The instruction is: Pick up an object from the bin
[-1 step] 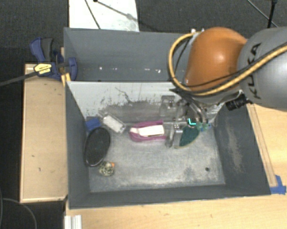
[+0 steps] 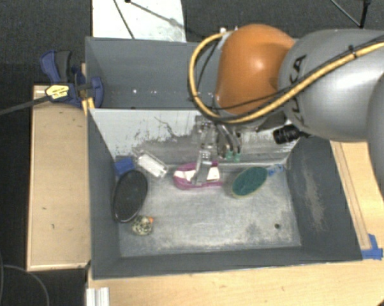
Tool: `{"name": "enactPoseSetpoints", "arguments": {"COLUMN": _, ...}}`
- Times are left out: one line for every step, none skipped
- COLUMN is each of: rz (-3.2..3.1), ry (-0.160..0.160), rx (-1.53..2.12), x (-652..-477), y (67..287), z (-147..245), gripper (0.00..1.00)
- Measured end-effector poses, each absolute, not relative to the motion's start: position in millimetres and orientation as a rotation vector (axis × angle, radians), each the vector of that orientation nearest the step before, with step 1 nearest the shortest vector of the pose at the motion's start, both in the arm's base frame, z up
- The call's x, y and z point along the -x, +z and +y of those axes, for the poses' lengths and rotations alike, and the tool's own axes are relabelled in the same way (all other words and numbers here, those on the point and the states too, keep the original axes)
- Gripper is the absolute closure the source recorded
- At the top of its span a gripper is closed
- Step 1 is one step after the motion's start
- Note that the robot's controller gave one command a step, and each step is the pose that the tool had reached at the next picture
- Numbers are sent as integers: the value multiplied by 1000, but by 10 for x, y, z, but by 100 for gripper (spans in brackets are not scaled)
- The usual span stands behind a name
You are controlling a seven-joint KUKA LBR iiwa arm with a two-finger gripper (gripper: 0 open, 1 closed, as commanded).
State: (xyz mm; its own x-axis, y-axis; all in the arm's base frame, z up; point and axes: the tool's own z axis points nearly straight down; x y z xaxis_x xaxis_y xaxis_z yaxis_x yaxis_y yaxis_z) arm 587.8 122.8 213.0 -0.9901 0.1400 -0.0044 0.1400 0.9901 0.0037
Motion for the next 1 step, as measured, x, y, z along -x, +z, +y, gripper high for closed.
{"name": "enactPoseSetpoints", "arguments": {"rz": 3149, "ry": -5, "rx": -69, "x": -5310, "y": 1286, "z": 530, "gripper": 0}}
